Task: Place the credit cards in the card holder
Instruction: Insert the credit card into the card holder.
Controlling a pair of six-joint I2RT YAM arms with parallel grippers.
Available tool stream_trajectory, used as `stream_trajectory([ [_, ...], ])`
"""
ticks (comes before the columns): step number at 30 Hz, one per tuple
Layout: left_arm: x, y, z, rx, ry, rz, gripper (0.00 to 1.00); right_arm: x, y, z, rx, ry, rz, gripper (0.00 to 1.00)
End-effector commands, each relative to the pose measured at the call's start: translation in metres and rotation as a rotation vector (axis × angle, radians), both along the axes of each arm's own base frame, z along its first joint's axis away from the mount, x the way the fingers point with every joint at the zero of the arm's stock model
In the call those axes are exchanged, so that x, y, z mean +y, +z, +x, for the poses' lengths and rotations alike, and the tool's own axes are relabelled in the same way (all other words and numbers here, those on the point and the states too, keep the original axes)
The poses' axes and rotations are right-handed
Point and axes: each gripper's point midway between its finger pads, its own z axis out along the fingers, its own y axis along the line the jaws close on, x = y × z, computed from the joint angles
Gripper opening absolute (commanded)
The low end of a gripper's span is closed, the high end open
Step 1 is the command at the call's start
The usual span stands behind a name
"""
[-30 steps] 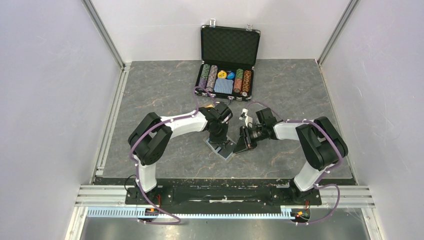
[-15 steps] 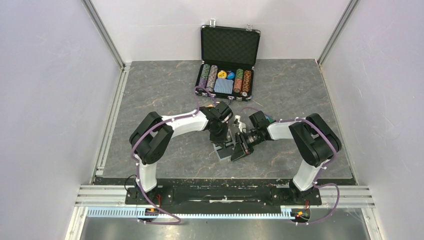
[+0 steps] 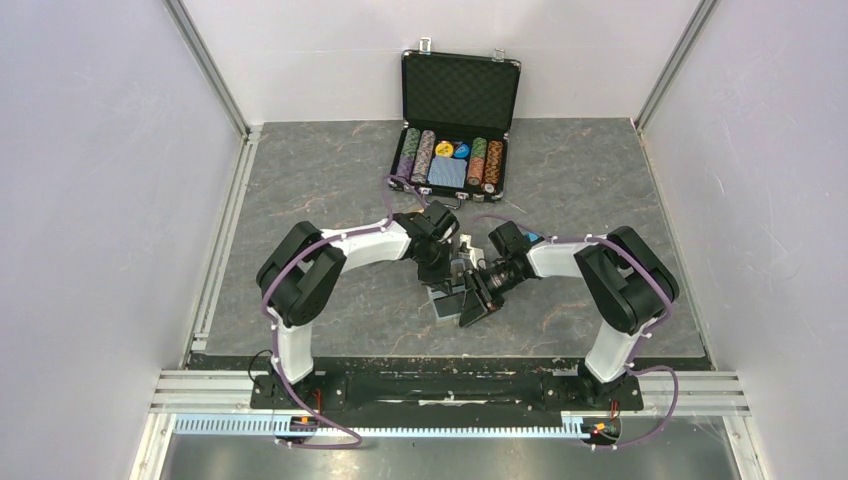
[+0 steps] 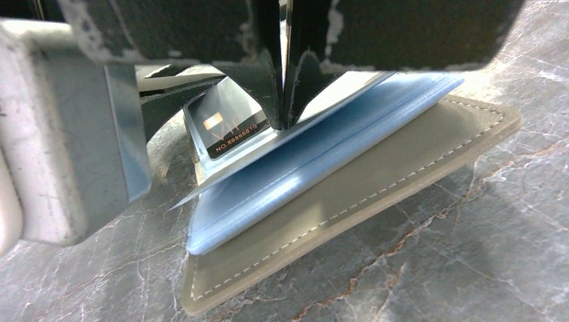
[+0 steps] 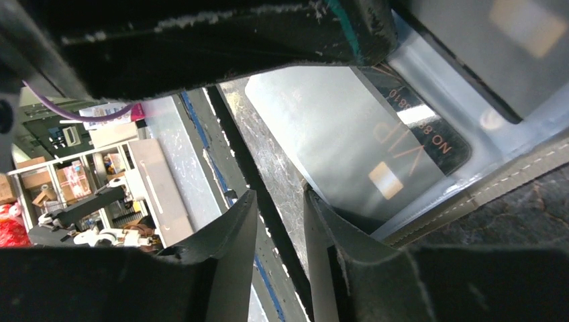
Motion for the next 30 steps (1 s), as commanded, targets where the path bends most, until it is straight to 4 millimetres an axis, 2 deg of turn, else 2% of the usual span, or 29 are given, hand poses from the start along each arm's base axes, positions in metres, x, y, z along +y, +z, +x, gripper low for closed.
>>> stream_trajectory([
  [1,0.013,-0.011,-0.007,0.042,0.064,0.013,0.04,-0.001,0.0,0.027,-0.138,-0.04,-0.069,0.4],
  [7,0.017,-0.011,-0.006,0.056,0.103,-0.023,0.03,0.002,0.004,0.05,-0.166,-0.165,-0.068,0.45],
  [15,0.013,-0.01,-0.007,0.073,0.116,-0.06,0.02,0.011,0.005,0.056,-0.159,-0.215,-0.014,0.46],
  [19,0.011,-0.009,-0.007,0.084,0.128,-0.082,0.02,0.017,0.013,0.063,-0.191,-0.228,0.034,0.42],
  [24,0.011,-0.011,-0.008,0.094,0.142,-0.098,0.02,0.022,0.025,0.071,-0.236,-0.245,0.069,0.25],
  [26,0.011,-0.011,-0.009,0.096,0.144,-0.1,0.02,0.02,0.028,0.076,-0.266,-0.26,0.061,0.22],
  [30,0.012,-0.011,-0.008,0.099,0.147,-0.103,0.02,0.016,0.03,0.081,-0.314,-0.285,0.034,0.21],
])
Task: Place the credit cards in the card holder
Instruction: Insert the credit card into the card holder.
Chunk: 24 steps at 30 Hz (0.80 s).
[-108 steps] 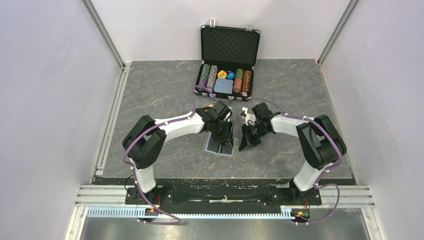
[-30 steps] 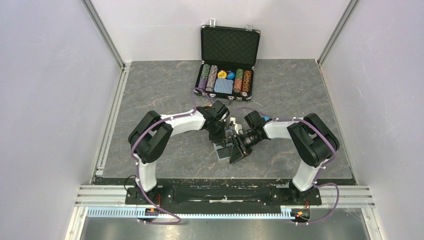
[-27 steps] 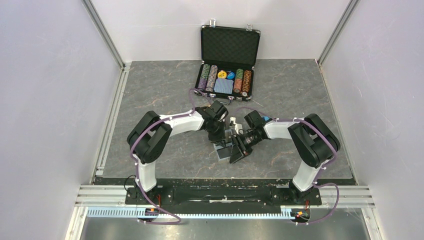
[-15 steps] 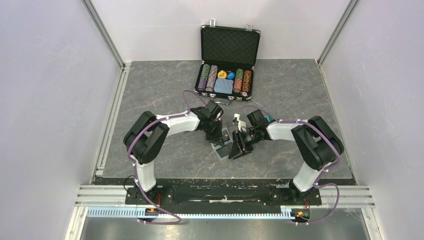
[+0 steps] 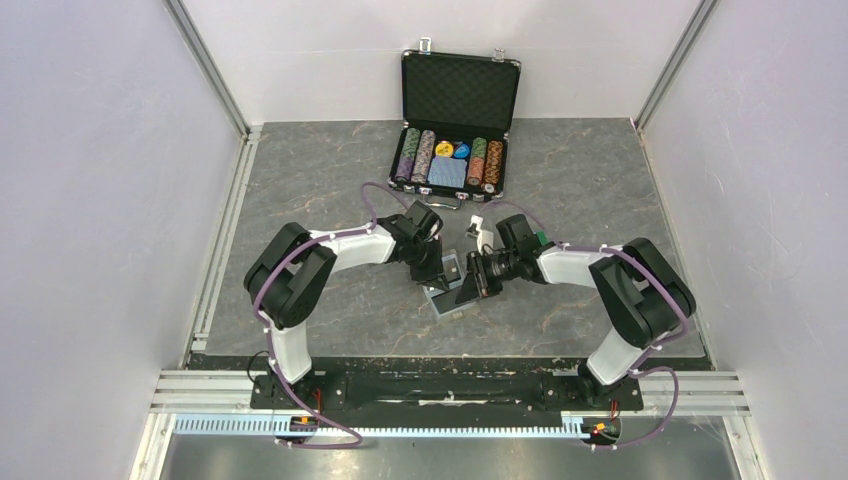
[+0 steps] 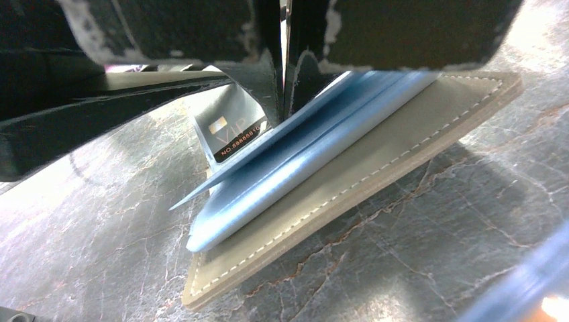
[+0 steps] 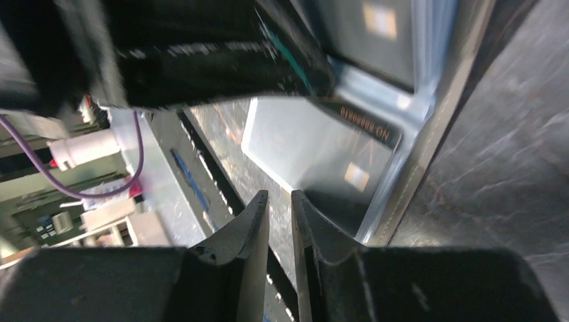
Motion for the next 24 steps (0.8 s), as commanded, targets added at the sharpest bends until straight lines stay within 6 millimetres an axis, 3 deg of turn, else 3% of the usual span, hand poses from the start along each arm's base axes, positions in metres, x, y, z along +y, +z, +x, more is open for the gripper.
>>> stream_trajectory([
  [1,0.004,-0.012,-0.018,0.07,0.017,0.023,0.02,0.007,0.021,0.041,-0.235,-0.057,0.027,0.23],
  [8,0.004,-0.014,-0.018,0.079,0.024,0.014,0.02,0.005,0.001,0.026,-0.159,-0.009,-0.009,0.26],
  [15,0.004,-0.009,-0.015,0.075,0.052,-0.027,0.02,-0.005,0.011,0.022,-0.181,0.003,-0.055,0.23],
  [17,0.0,0.002,-0.011,0.05,0.05,-0.059,0.05,-0.008,0.014,0.021,-0.182,-0.001,-0.061,0.23],
  [24,-0.015,0.059,0.012,-0.121,0.009,-0.188,0.31,-0.019,0.023,0.017,-0.144,-0.008,-0.062,0.23],
])
